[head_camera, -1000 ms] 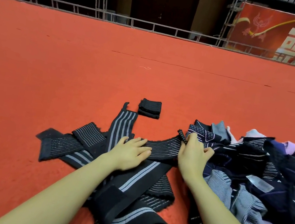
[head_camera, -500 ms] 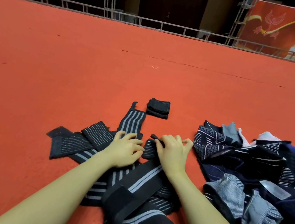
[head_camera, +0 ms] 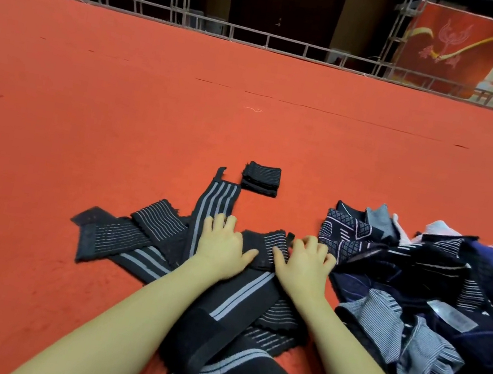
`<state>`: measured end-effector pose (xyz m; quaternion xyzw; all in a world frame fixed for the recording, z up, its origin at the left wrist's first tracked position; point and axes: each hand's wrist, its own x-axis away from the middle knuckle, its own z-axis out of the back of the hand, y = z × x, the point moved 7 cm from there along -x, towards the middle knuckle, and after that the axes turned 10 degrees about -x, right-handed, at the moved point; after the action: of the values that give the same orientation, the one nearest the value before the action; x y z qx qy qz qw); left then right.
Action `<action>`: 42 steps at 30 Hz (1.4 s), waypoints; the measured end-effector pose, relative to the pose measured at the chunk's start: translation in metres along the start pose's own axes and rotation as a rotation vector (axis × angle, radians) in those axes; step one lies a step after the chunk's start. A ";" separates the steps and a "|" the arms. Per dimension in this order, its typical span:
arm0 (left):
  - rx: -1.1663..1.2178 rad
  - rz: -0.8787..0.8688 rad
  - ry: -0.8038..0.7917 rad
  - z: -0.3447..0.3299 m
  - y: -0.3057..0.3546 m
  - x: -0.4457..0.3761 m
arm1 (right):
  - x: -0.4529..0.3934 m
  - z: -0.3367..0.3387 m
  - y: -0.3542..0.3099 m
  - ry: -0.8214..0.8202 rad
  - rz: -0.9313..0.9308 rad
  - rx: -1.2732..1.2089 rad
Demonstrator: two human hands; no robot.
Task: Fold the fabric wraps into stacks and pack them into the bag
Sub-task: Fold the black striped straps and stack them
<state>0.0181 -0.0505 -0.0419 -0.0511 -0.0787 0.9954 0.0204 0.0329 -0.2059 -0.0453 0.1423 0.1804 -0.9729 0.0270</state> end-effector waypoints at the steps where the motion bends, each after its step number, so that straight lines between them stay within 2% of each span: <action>1: -0.018 0.011 -0.002 -0.001 0.003 0.000 | 0.001 -0.003 0.002 -0.027 -0.013 0.018; 3: 0.014 0.032 0.014 -0.003 0.006 0.000 | 0.004 -0.007 0.001 -0.043 0.004 0.024; 7: 0.221 0.069 0.038 -0.005 0.008 0.001 | 0.009 -0.001 -0.006 0.035 0.053 -0.130; 10: 0.282 0.093 0.049 -0.005 0.011 0.003 | 0.011 0.002 -0.008 0.056 0.052 -0.170; 16: 0.051 0.132 0.025 -0.011 0.011 0.004 | 0.019 0.002 0.000 0.082 0.040 -0.121; 20: 0.077 0.112 0.035 -0.009 0.016 -0.001 | 0.022 0.000 0.001 0.119 0.025 -0.119; 25: 0.172 0.117 0.047 -0.011 0.016 -0.003 | 0.021 -0.002 0.001 0.079 0.032 -0.111; 32: 0.384 0.243 0.278 0.019 -0.007 -0.003 | 0.006 0.019 -0.017 0.294 0.106 -0.188; 37: 0.311 0.234 0.492 0.045 -0.024 -0.034 | -0.034 0.030 -0.036 0.355 0.131 -0.179; 42: 0.224 0.236 0.430 0.055 -0.037 -0.096 | -0.103 0.023 -0.041 0.272 0.047 -0.243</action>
<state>0.1094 -0.0274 0.0276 -0.2677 0.0447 0.9596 -0.0740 0.1211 -0.1755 0.0192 0.2725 0.2950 -0.9149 0.0418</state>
